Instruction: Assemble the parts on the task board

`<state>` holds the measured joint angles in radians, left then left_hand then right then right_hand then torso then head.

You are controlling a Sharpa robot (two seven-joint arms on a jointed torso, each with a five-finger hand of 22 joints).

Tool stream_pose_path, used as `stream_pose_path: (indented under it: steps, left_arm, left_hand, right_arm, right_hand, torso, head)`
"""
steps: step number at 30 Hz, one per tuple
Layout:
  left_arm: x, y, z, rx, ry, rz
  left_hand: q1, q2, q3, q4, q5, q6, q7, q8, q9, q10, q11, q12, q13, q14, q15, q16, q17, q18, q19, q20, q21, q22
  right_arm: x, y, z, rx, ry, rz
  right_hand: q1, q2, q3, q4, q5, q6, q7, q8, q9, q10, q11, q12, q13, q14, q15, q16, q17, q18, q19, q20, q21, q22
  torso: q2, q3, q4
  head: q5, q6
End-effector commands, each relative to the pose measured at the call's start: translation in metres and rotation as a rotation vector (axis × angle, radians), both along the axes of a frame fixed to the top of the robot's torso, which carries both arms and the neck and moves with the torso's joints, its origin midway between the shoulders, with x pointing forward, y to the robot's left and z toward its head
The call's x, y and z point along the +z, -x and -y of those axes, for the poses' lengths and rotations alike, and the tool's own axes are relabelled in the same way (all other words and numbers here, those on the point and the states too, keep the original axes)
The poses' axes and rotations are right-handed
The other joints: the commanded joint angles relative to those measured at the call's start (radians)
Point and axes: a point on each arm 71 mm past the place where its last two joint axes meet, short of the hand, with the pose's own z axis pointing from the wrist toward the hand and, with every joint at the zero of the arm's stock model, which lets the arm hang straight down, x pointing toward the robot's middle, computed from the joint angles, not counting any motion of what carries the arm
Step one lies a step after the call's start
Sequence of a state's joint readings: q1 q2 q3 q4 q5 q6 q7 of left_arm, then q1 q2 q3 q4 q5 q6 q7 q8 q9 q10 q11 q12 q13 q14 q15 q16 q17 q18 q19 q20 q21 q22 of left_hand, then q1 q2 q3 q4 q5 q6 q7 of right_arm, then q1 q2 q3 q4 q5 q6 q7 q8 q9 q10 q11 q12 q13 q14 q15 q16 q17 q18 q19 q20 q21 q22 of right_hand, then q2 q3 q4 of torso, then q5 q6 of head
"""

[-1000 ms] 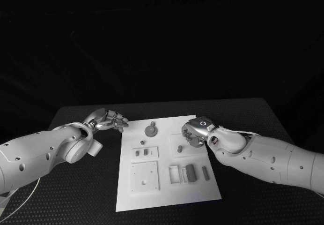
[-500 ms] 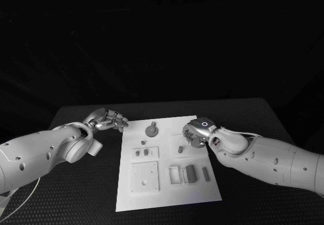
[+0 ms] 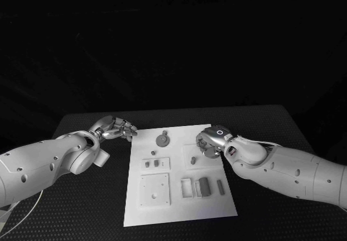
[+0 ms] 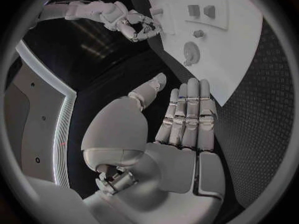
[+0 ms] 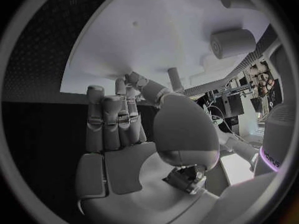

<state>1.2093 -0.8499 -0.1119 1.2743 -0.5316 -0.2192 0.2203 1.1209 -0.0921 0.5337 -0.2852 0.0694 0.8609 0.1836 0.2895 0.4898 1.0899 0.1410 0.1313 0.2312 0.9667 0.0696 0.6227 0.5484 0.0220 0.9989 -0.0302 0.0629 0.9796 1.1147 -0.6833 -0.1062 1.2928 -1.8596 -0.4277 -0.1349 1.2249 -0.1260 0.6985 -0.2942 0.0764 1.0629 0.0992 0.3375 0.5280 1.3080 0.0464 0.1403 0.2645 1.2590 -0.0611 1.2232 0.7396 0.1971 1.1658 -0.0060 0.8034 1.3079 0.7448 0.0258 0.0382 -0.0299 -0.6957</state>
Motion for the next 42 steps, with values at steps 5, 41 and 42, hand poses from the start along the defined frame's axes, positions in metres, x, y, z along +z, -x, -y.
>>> stream_pose_path:
  steps: [5,41,42]
  left_arm:
    - [0.001,0.000,0.002,-0.010,0.010,0.002]
    - [0.001,-0.003,-0.005,0.009,0.004,0.013]
    - [0.001,-0.003,-0.005,0.010,0.004,0.013]
  left_hand:
    - [-0.009,-0.002,-0.007,-0.001,-0.002,-0.007,0.000,0.006,-0.001,-0.007,0.002,0.007,-0.001,0.006,0.000,-0.006,0.001,0.004,0.002,0.001,0.004,-0.001]
    - [-0.007,-0.002,-0.007,-0.002,-0.002,-0.009,0.000,0.007,-0.001,-0.009,0.002,0.009,-0.002,0.007,0.000,-0.009,0.004,0.004,0.002,0.001,0.005,-0.004]
    - [-0.007,-0.002,-0.007,-0.002,-0.002,-0.009,0.000,0.007,-0.001,-0.009,0.002,0.009,-0.002,0.007,0.000,-0.009,0.004,0.004,0.002,0.001,0.005,-0.004]
  right_arm:
    - [0.006,0.000,-0.001,0.005,-0.011,-0.004]
    - [0.055,0.045,-0.078,0.209,-0.234,-0.057]
    - [0.056,0.046,-0.083,0.222,-0.240,-0.056]
  right_hand:
    - [0.006,0.005,0.005,0.002,0.004,0.007,-0.001,0.005,0.000,0.008,-0.003,0.000,0.001,0.002,-0.007,0.007,-0.001,0.065,0.003,-0.007,0.004,0.021]
    - [0.003,0.006,0.007,0.002,0.004,0.006,-0.001,0.004,0.003,0.008,-0.004,-0.002,0.003,0.002,-0.008,0.008,-0.002,0.065,0.004,-0.008,0.005,0.020]
    - [0.003,0.006,0.008,0.002,0.004,0.006,-0.001,0.004,0.003,0.008,-0.004,-0.002,0.003,0.002,-0.008,0.007,-0.002,0.065,0.004,-0.008,0.005,0.020]
  torso:
    - [0.000,-0.0006,0.0007]
    - [0.000,0.0012,-0.0015]
    - [0.000,0.0001,-0.0012]
  head:
    - [0.000,0.000]
    - [0.049,0.008]
    - [0.051,0.007]
